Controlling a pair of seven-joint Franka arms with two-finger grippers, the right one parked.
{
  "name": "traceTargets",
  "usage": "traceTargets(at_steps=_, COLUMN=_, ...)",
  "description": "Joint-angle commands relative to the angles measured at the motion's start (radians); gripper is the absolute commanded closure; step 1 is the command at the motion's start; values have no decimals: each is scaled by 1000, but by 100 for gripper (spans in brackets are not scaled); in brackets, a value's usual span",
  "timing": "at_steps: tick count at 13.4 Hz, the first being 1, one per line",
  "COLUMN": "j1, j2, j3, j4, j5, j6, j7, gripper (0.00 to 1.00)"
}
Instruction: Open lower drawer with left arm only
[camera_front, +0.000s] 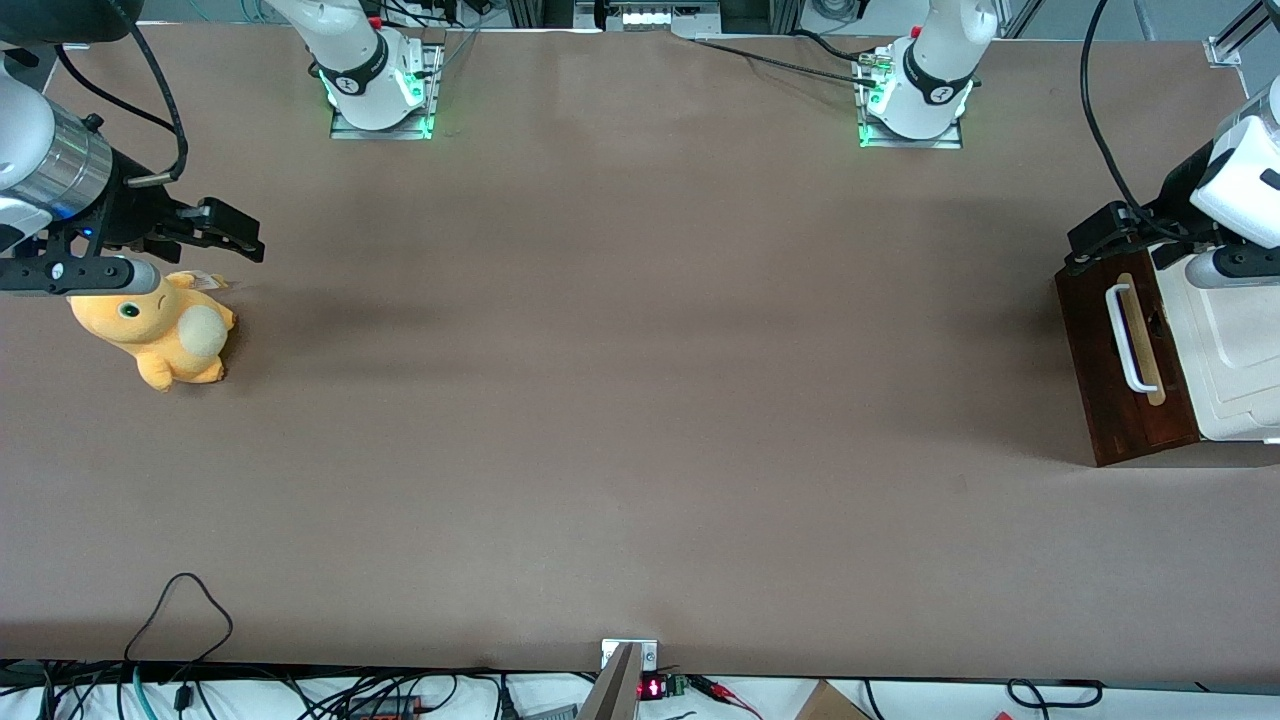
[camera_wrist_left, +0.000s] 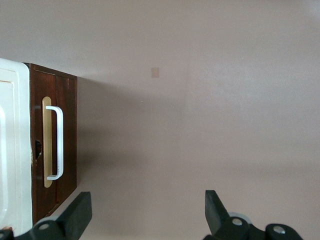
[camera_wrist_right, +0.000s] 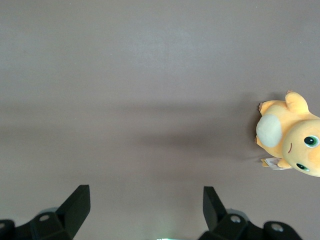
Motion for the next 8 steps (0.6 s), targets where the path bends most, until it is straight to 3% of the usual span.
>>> traceTargets(at_steps=1, j1=12, j2=4, j3=-7, j4=27, j5=-18, j6=-55, j7=32, gripper=0)
traceTargets(at_steps=8, j1=12, j2=8, j3=-7, j4=41, j5=-24, j6=-63, j7=110, gripper=0)
